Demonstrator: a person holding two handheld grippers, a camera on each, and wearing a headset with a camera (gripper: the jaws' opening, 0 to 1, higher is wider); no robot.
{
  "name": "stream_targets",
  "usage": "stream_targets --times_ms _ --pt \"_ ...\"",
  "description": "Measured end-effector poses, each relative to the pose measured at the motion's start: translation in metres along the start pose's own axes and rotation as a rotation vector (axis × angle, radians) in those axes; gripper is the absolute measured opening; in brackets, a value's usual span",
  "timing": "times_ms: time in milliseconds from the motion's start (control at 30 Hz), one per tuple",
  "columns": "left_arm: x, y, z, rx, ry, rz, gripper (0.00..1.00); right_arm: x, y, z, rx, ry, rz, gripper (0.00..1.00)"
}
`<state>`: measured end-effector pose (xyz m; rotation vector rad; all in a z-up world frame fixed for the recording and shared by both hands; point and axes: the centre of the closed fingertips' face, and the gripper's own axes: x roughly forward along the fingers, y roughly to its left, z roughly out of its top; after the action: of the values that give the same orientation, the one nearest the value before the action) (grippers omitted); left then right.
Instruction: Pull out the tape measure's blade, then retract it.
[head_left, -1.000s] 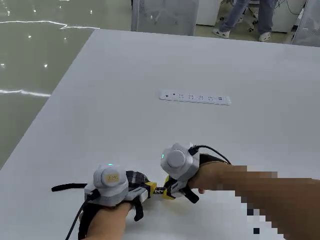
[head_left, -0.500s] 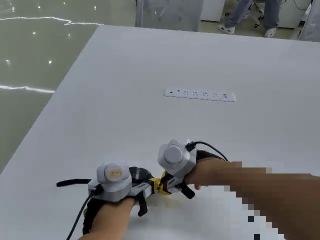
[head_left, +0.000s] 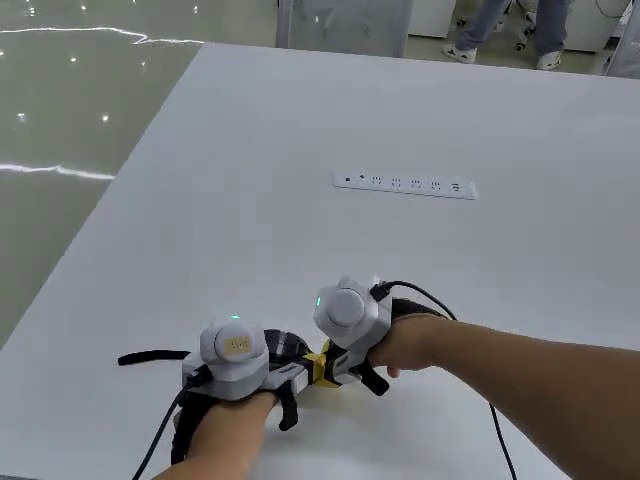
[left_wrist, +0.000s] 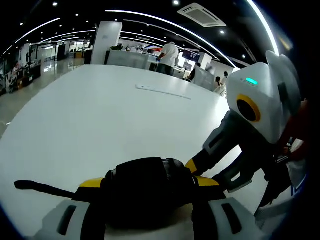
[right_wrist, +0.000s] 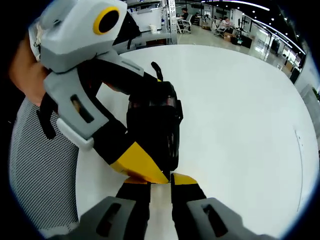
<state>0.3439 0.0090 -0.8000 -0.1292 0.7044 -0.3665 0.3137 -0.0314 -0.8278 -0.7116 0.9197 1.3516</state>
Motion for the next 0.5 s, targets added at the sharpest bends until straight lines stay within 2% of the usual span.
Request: stream_targets --times_ms 33,67,133,200,367,500 --pt "-0.001 0.0 0.005 0.068 -0.015 0.002 0.66 0.0 -0.001 0.0 0.001 0.0 -0.007 0.14" --pt "-0.002 -0.002 0.007 0.1 -0.024 -0.002 0.65 0.0 -0.002 0.0 -0.001 0.001 -0.011 0.14" --pt "-0.005 -0.003 0.012 0.113 -0.043 -0.005 0.64 0.001 -0.003 0.0 -0.007 0.001 -0.018 0.14" --pt "-0.007 -0.001 0.017 0.09 -0.06 -0.019 0.66 0.002 -0.003 -0.001 -0.009 0.004 -0.021 0.14" --pt "-0.009 0.009 0.019 0.047 -0.069 -0.043 0.8 -0.002 -0.001 -0.001 -0.016 -0.012 -0.007 0.16" --pt "-0.013 0.01 0.02 0.047 -0.06 -0.076 0.88 -0.008 -0.002 -0.003 -0.012 -0.031 -0.023 0.21"
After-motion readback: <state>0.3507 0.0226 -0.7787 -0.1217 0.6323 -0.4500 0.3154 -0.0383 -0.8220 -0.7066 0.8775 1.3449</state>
